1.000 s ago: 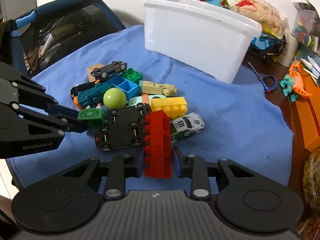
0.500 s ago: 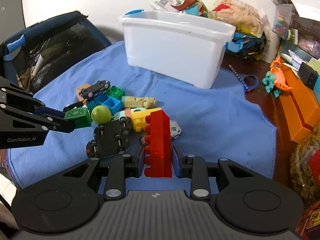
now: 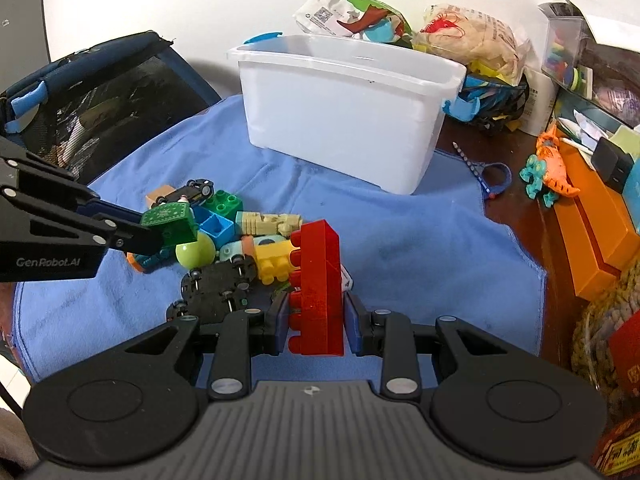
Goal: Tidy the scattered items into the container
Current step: 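Lift both held toys over the white bin and open both tools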
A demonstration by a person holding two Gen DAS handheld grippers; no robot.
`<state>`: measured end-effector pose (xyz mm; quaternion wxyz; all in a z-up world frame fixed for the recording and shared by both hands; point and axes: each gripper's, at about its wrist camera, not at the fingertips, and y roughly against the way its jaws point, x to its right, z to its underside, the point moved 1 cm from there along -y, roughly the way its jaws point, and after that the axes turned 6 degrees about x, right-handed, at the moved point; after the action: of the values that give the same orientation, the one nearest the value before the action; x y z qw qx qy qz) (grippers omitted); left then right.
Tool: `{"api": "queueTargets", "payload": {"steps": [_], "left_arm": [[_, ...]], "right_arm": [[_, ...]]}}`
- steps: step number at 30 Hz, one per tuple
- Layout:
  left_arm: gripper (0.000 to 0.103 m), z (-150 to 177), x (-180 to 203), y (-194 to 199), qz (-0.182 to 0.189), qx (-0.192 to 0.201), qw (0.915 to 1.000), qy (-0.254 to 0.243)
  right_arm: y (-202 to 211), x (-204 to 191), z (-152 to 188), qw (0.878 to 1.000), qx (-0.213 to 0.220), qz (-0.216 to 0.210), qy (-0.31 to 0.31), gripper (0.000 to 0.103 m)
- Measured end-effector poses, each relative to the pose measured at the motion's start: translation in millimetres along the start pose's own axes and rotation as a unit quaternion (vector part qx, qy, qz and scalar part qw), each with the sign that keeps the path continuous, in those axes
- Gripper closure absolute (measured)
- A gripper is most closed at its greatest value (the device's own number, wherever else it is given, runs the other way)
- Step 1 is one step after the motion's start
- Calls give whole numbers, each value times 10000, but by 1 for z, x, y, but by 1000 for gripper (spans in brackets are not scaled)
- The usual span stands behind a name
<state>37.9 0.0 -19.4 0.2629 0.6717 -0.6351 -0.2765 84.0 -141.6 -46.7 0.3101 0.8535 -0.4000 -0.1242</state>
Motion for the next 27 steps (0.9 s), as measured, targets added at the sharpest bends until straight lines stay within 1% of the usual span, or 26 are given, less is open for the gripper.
{"api": "queueTargets", "payload": {"steps": [4, 8, 13, 16, 18, 22, 23, 25, 27], "left_arm": [[89, -14, -8, -5, 54, 56, 10000, -20], [89, -39, -20, -5, 99, 222, 9996, -123], [89, -86, -38, -9, 107, 570, 9981, -196], [89, -119, -50, -12, 159, 842, 9961, -209], [89, -141, -56, -15, 258, 938, 9950, -213], [89, -181, -67, -34, 247, 1155, 9923, -359], [89, -190, -71, -43, 216, 1159, 9924, -350], [89, -202, -77, -61, 3, 1181, 9921, -416], [89, -212, -83, -80, -25, 1114, 9930, -389]], "right_arm": [[-3, -1, -13, 10000, 85, 47, -10, 71], [-6, 2, -34, 9996, 229, 141, -79, 71], [-8, 8, -81, 9971, 676, 311, -153, 71], [-14, 14, -112, 9948, 915, 433, -147, 71], [-20, 19, -133, 9934, 1015, 510, -164, 71], [-38, 27, -169, 9910, 1149, 660, -185, 71], [-46, 28, -177, 9905, 1164, 717, -176, 71], [-65, 29, -190, 9899, 1137, 833, -149, 71], [-82, 32, -196, 9899, 1065, 921, -187, 71]]}}
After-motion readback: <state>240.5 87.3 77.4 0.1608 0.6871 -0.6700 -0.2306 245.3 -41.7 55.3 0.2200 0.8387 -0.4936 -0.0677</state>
